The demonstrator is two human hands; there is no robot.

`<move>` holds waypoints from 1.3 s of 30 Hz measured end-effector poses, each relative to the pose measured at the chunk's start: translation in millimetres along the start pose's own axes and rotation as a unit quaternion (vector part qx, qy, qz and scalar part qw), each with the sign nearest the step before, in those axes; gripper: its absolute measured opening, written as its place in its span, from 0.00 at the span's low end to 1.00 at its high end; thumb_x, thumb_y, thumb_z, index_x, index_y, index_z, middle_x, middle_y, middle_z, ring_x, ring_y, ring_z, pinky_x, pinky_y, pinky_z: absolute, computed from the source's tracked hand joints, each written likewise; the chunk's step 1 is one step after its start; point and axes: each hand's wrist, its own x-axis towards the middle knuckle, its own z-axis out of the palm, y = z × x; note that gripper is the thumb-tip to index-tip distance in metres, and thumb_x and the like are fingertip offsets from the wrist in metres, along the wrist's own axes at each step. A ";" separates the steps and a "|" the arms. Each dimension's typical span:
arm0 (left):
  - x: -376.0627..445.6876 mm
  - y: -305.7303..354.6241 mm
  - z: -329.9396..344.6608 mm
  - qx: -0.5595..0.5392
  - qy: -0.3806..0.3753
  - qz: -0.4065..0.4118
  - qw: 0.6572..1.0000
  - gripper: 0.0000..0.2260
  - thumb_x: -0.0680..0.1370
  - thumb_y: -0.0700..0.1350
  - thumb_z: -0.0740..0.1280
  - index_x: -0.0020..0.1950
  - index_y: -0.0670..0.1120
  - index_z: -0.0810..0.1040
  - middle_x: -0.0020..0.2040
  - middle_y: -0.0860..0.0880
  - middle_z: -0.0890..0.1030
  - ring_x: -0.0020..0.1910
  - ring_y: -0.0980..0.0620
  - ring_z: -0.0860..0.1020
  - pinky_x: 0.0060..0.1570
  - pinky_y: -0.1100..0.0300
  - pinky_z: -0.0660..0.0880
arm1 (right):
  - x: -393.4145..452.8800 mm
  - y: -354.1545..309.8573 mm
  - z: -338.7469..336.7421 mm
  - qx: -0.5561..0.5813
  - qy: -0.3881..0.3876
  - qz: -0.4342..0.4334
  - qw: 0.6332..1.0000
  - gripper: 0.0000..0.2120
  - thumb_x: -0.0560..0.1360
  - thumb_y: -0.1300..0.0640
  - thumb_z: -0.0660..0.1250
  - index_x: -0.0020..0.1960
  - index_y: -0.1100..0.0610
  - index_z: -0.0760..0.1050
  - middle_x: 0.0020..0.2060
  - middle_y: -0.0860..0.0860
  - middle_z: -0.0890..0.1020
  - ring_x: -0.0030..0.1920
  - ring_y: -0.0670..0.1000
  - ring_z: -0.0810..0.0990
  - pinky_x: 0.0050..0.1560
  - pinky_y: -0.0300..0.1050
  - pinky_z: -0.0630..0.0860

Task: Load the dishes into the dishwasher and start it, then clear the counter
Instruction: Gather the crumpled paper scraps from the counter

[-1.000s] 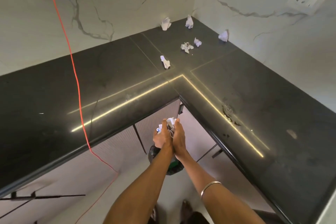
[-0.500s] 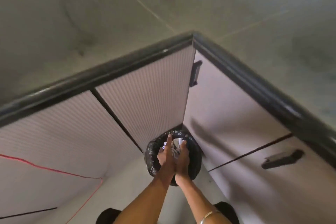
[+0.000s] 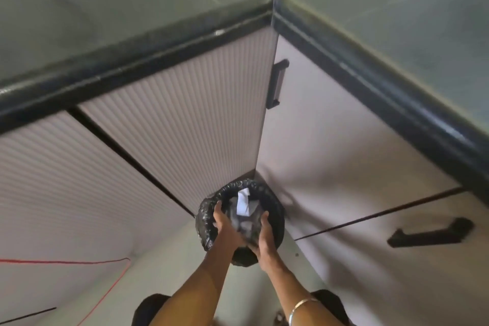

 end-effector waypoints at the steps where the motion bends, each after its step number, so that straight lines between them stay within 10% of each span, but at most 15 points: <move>1: -27.4 3.4 2.7 0.000 -0.026 -0.005 1.000 0.36 0.66 0.74 0.63 0.62 0.49 0.77 0.59 0.41 0.79 0.59 0.36 0.75 0.63 0.37 0.68 | -17.7 -12.3 2.9 0.010 -0.001 0.003 1.000 0.28 0.81 0.37 0.49 0.63 0.55 0.76 0.58 0.56 0.82 0.52 0.55 0.83 0.54 0.48 0.79; 5: -105.1 6.8 4.5 0.045 -0.049 0.027 0.997 0.28 0.73 0.67 0.61 0.59 0.46 0.80 0.57 0.41 0.81 0.60 0.40 0.77 0.68 0.44 0.66 | -78.9 -46.5 10.9 -0.007 0.026 0.015 1.000 0.24 0.84 0.46 0.49 0.67 0.61 0.72 0.69 0.63 0.73 0.69 0.64 0.70 0.70 0.55 0.66; 12: -144.0 9.3 -21.5 0.082 0.022 0.055 0.995 0.36 0.60 0.65 0.70 0.62 0.46 0.79 0.61 0.43 0.81 0.59 0.38 0.78 0.62 0.41 0.73 | -190.2 -105.5 21.1 -0.057 0.047 0.009 0.997 0.21 0.85 0.49 0.52 0.71 0.60 0.69 0.62 0.55 0.75 0.64 0.55 0.74 0.63 0.48 0.71; 19: -380.6 31.2 -20.9 0.132 -0.016 0.106 0.985 0.23 0.83 0.51 0.53 0.74 0.40 0.67 0.73 0.40 0.70 0.72 0.37 0.67 0.72 0.42 0.64 | -288.2 -140.2 28.2 -0.119 0.077 -0.012 0.990 0.20 0.83 0.49 0.53 0.70 0.55 0.71 0.67 0.54 0.76 0.64 0.54 0.75 0.69 0.54 0.71; 24: -326.5 28.4 -31.9 0.147 0.009 0.103 0.984 0.28 0.64 0.55 0.64 0.59 0.41 0.82 0.57 0.38 0.83 0.54 0.34 0.80 0.58 0.37 0.75 | -360.0 -168.8 49.8 -0.241 0.084 -0.031 0.966 0.25 0.85 0.48 0.49 0.70 0.64 0.71 0.65 0.61 0.77 0.62 0.59 0.77 0.63 0.48 0.72; 27: -437.9 28.5 -24.1 0.171 -0.022 0.121 0.978 0.19 0.70 0.52 0.64 0.49 0.37 0.81 0.46 0.38 0.82 0.45 0.40 0.80 0.49 0.52 0.78 | -383.9 -178.0 52.3 -0.315 0.077 -0.048 0.945 0.27 0.85 0.47 0.47 0.72 0.65 0.69 0.68 0.63 0.74 0.66 0.61 0.75 0.66 0.49 0.70; 31: -474.8 45.9 -24.2 0.316 -0.005 0.187 0.930 0.19 0.78 0.48 0.60 0.58 0.35 0.78 0.54 0.36 0.80 0.53 0.38 0.78 0.58 0.44 0.76 | -394.9 -188.4 56.5 -0.404 0.064 -0.065 0.910 0.26 0.85 0.48 0.46 0.73 0.65 0.66 0.71 0.64 0.70 0.71 0.63 0.69 0.72 0.53 0.65; 39: -487.6 51.1 -44.9 0.624 0.039 0.311 0.716 0.24 0.83 0.54 0.53 0.71 0.38 0.71 0.70 0.38 0.73 0.65 0.40 0.73 0.63 0.51 0.69 | -405.1 -187.1 59.8 -0.532 0.044 -0.079 0.842 0.29 0.84 0.43 0.46 0.74 0.61 0.64 0.73 0.61 0.68 0.71 0.61 0.69 0.72 0.55 0.63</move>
